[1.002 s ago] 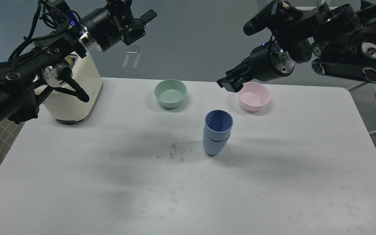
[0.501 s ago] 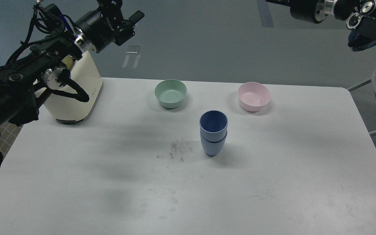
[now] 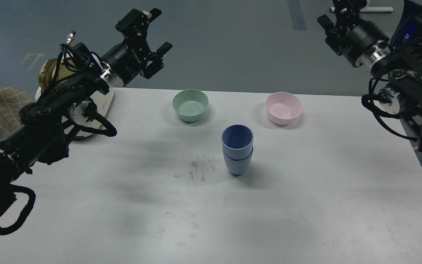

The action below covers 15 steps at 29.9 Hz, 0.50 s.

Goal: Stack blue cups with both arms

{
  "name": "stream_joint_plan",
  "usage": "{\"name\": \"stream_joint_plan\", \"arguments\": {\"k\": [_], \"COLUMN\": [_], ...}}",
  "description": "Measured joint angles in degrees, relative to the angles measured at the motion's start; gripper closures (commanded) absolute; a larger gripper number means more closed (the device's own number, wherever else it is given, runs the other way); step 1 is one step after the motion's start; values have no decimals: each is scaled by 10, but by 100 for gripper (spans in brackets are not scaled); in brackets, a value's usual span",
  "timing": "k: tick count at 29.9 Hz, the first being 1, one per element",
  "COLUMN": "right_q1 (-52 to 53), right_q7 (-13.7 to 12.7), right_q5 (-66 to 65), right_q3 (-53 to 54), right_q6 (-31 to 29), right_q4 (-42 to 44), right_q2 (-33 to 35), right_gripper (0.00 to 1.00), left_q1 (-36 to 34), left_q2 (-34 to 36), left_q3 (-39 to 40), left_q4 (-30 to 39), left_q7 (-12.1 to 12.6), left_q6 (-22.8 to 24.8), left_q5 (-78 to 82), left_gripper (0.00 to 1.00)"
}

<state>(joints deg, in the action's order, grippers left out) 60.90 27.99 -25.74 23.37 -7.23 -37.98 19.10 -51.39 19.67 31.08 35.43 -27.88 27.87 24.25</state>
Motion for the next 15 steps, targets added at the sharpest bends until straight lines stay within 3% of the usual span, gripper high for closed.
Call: {"name": "stream_joint_plan", "arguments": {"k": [15], "right_q1": [-119], "right_q7": [0], "right_q5": [-1], "right_q3": [121], "right_q6": [1], "right_q4": [-3], "right_q2": [-84], "right_gripper": [0], "left_q1": [64], "left_q2": [-40], "left_q3": [13], "left_q4": [-21], "left_q7": [-1], "left_q6": [1], "left_q5": [-9], "left_gripper": [2]}}
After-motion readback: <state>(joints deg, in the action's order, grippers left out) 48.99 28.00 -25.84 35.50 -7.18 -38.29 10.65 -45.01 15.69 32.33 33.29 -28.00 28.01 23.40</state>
